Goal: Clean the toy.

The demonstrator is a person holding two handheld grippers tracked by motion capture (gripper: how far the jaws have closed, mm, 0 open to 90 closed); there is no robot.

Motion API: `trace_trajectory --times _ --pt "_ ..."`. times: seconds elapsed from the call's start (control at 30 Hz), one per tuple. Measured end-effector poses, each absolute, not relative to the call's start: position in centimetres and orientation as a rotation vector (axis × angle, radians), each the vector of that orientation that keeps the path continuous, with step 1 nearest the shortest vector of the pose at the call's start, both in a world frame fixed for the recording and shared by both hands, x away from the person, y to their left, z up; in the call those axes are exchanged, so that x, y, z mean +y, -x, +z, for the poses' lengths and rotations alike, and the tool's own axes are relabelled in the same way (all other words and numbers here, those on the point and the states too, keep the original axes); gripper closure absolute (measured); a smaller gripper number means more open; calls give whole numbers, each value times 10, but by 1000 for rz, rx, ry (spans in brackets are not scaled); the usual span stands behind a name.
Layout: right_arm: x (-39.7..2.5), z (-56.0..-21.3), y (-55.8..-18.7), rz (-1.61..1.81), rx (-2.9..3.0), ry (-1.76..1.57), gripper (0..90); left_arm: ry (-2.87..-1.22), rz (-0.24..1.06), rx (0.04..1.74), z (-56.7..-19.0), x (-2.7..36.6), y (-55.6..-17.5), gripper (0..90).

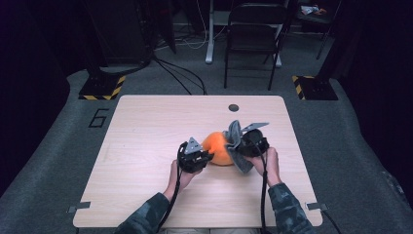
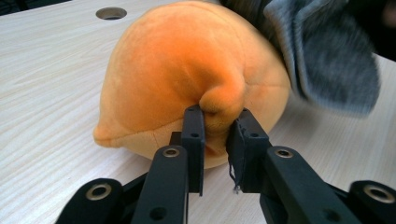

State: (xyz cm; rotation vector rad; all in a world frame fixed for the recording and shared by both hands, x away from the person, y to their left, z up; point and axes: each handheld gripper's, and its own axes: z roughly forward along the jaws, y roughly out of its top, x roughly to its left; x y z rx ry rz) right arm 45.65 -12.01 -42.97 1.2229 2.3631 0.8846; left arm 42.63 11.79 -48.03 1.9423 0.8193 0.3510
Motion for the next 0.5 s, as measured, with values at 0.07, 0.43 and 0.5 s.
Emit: trace_trajectory --times 0.07,0.43,0.5 --pt "-109 -443 -456 820 2356 -1178 660 -1951 391 798 -480 119 -424 731" --pt "-118 -448 -461 909 2352 -1240 657 -2055 562 712 -492 108 -426 514" --pt "-118 -448 -461 920 2348 -1251 657 -2042 562 740 -493 108 -427 635"
